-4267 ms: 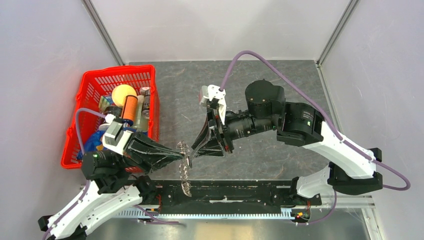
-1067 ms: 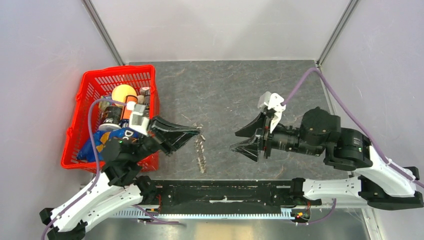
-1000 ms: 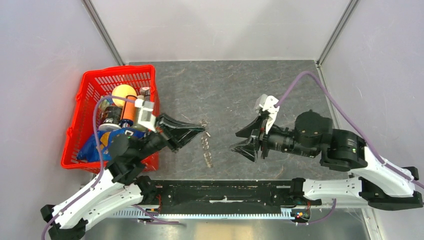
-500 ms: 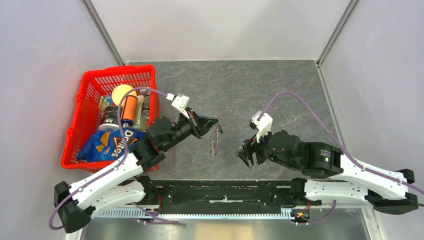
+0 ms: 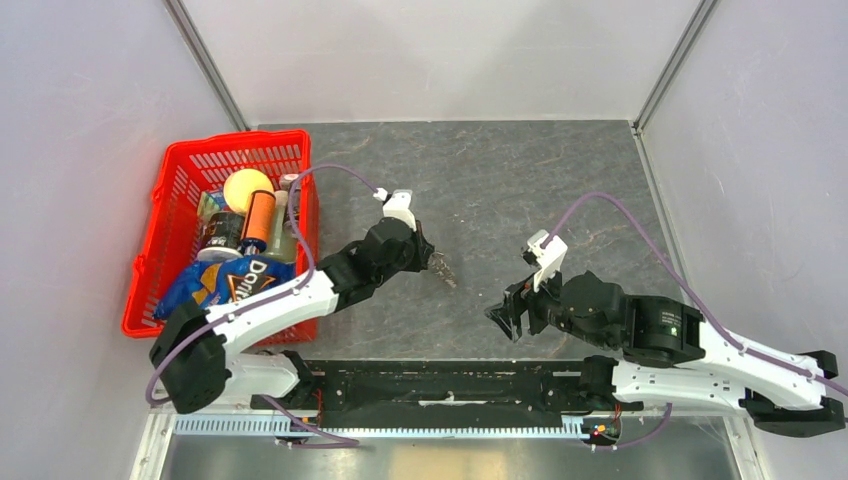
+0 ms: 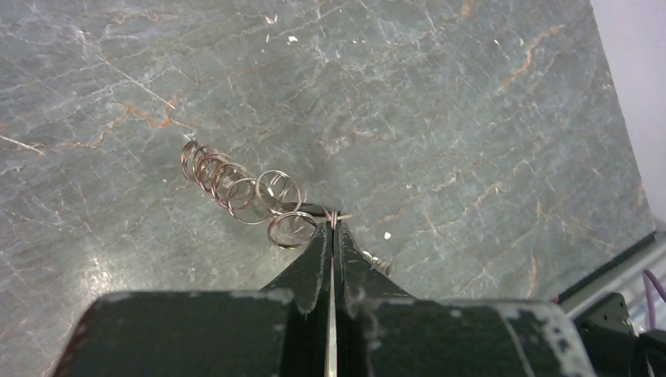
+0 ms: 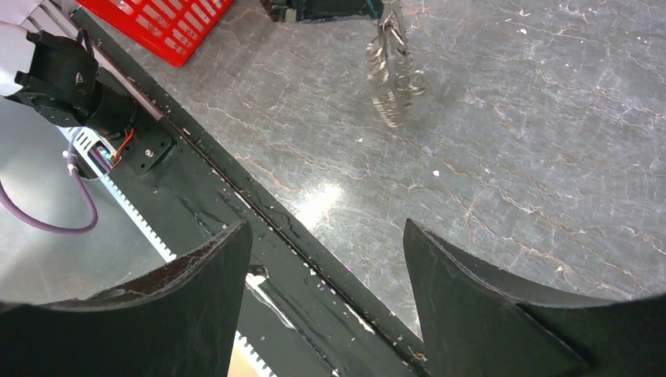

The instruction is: Put the keys on the keyring

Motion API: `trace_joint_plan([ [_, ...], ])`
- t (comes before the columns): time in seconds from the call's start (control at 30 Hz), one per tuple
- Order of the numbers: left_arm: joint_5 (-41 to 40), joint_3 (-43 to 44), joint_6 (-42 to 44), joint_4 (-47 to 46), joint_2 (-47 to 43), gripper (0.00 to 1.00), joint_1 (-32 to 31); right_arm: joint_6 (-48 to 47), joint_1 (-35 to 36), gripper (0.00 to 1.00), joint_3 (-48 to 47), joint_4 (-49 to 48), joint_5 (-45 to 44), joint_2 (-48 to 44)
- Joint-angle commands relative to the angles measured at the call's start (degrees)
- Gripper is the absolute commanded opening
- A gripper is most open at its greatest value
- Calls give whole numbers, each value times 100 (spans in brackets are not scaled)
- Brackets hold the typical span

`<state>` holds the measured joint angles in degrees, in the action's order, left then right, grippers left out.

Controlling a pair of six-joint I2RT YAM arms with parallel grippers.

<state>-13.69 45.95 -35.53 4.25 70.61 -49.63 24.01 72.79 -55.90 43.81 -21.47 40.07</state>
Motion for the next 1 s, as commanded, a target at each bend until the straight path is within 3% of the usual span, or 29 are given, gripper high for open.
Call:
trace_joint_plan([
  [0.0, -527, 474, -75, -104, 460, 2, -3, 68, 15, 78, 146, -83, -95, -131],
  [0.4, -609, 1709, -203, 154, 2707, 2, -2, 175, 9, 80, 393, 73, -290, -194],
  [0.63, -345, 1830, -467, 76, 3158, 3, 5, 273, 15, 82, 485, 215, -290, -310],
  [0.8, -74, 1622, -581, 2, 3039, 23, -3, 339, 15, 85, 538, 224, -280, -403],
  [0.97, 364, 1328, -635, -248, 2508, 58, -3, 620, 15, 97, 485, 297, -392, -315],
])
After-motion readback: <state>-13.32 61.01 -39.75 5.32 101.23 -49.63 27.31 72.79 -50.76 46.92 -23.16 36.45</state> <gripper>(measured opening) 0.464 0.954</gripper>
